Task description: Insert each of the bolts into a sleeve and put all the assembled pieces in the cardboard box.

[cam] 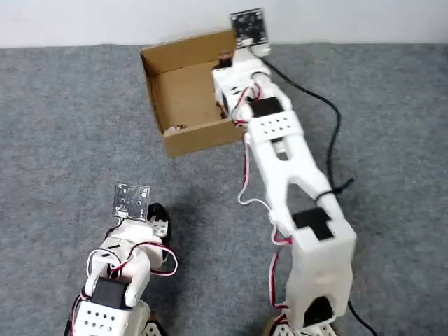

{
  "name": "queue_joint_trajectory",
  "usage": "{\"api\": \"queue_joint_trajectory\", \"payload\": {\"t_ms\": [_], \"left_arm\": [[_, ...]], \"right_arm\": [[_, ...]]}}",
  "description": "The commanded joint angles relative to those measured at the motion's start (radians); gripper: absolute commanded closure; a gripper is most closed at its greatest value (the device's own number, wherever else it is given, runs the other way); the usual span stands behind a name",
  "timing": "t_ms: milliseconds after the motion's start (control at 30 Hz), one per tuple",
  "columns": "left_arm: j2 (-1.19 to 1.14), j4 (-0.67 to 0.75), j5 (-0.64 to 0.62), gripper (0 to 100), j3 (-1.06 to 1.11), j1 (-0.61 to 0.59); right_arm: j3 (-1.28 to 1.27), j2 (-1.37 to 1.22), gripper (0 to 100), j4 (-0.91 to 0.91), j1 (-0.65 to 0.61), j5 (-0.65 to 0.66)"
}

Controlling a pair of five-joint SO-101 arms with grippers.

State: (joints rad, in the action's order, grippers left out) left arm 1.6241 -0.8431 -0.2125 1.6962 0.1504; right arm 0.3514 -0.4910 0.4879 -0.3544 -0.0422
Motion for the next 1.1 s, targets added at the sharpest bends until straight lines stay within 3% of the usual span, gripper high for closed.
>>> {"api": "queue_joint_trajectory", "payload": {"t_ms": [0, 167, 333, 533, 767, 1067], "left_arm": [[0.003, -0.018, 0.008, 100, -0.005, -0.005], [0.009, -0.038, 0.006, 100, -0.005, -0.005], [0.011, -0.146, 0.008, 100, -0.005, -0.003], [0.011, -0.135, 0.006, 100, -0.005, -0.003], [0.011, -0.135, 0.006, 100, -0.005, -0.003], [0.011, -0.135, 0.006, 100, -0.005, -0.003]], "right_arm": [[0.173, -0.084, 99.1, -0.024, -0.024, 0.006], [0.275, -0.223, 99.1, -0.019, -0.045, 0.083], [0.276, -0.274, 99.1, 0.002, -0.081, 0.086], [0.278, -0.321, 98.7, 0.094, -0.101, 0.086], [0.278, -0.328, 85.7, 0.134, -0.102, 0.086], [0.279, -0.288, 90.6, 0.148, -0.111, 0.086]]}}
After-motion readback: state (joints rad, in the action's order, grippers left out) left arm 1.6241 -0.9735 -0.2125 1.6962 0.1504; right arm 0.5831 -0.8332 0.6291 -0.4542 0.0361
